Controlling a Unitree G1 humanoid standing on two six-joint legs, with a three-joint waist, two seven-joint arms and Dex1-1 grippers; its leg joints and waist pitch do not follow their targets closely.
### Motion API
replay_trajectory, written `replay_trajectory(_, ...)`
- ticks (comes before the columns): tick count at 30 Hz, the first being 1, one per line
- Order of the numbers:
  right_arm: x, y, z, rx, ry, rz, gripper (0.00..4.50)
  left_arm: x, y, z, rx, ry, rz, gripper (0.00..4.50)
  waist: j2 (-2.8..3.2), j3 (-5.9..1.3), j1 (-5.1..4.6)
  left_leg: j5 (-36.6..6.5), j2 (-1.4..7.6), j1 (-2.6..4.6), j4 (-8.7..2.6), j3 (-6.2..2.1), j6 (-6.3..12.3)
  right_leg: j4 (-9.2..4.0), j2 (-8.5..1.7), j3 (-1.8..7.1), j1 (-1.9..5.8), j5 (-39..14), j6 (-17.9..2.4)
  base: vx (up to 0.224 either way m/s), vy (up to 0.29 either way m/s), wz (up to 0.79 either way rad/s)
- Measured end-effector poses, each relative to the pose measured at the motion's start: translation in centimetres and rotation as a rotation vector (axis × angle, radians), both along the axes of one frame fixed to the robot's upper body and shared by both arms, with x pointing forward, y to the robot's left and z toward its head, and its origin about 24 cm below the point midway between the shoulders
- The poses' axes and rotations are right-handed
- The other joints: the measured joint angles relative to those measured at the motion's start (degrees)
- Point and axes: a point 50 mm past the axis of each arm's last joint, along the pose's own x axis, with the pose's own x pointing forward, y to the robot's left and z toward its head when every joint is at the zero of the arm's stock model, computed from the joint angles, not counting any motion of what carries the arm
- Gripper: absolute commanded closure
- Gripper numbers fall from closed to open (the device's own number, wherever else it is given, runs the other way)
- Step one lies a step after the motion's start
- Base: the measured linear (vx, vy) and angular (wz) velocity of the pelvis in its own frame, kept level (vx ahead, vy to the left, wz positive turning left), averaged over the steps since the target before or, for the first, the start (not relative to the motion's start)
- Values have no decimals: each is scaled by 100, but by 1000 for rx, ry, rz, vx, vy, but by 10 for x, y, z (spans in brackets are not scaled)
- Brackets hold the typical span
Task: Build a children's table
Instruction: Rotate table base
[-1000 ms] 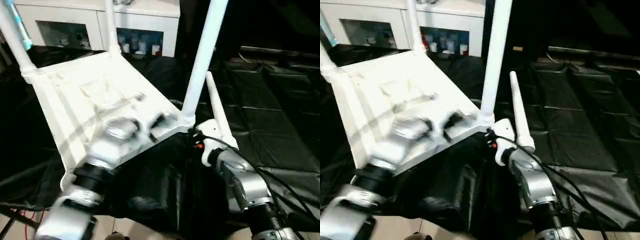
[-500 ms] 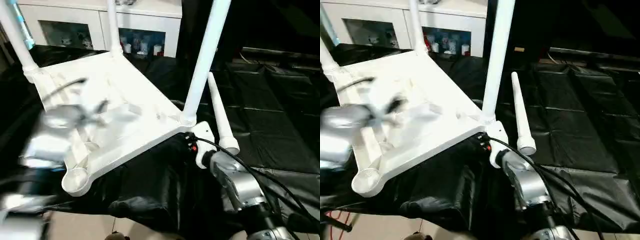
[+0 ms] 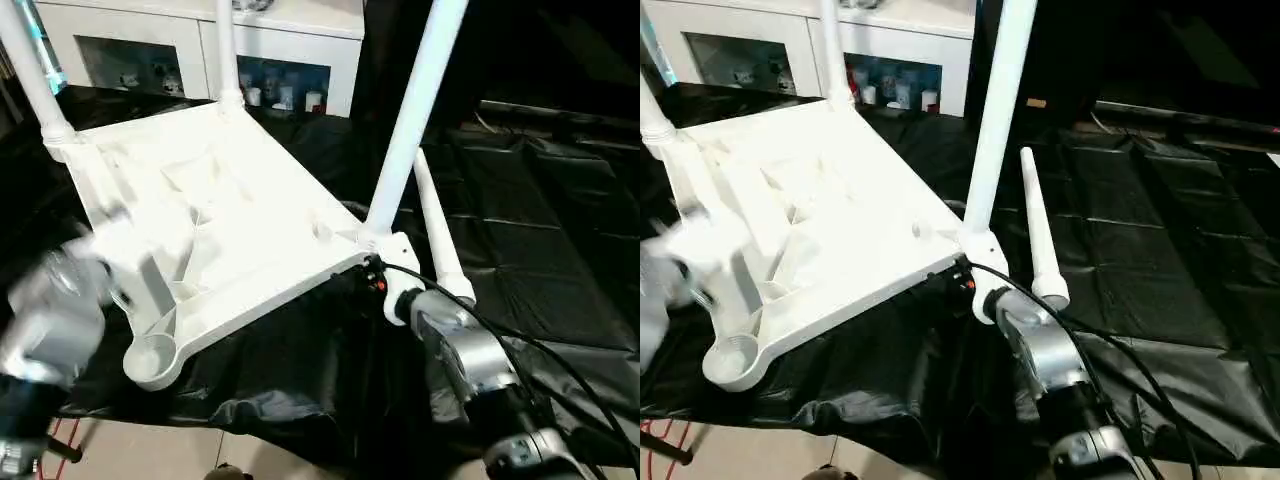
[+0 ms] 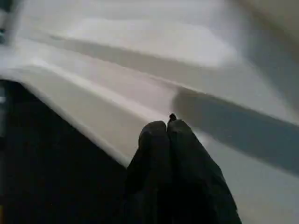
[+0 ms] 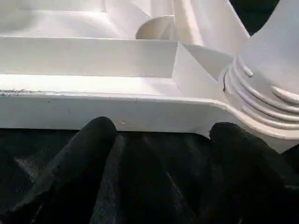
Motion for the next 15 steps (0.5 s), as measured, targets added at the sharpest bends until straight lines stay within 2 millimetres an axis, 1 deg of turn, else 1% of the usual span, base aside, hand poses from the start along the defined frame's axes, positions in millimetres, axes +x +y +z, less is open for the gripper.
replay_trajectory(3, 2, 3, -2, -1, 10, 5, 133, -5, -6, -10, -50, 75, -44, 450, -5, -3, 0, 0, 1, 3, -1, -1, 0, 2, 1, 0, 1, 0, 0, 0, 0, 0)
replay_trajectory(5, 2, 3, -4, -7, 23, 4, 145, -7, -9, -10, -57, 93, -69, 450, -6, -3, -1, 0, 0, 3, -1, -1, 0, 2, 1, 0, 2, 0, 0, 0, 0, 0)
replay_trajectory(9, 6, 6, -7, -25, 26, 13, 184, -16, -12, -8, -60, 157, -141, 450, -8, -5, -26, -2, -1, 4, -6, -1, -1, 0, 1, 2, 2, 0, 0, 0, 0, 0)
replay_trajectory(13, 10, 10, -10, -28, 40, 29, 222, -27, -13, -6, -79, 228, -195, 450, -5, -7, -106, -3, 0, 12, -12, 0, -4, 4, 3, 2, 2, -1, -1, 0, 0, 0)
replay_trajectory(15, 11, 10, -11, -31, 43, 26, 228, -31, -16, -6, -115, 265, -238, 450, -2, -8, -118, -3, -1, 12, -12, 0, -4, 3, 3, 2, 2, -1, -2, 0, 0, 0)
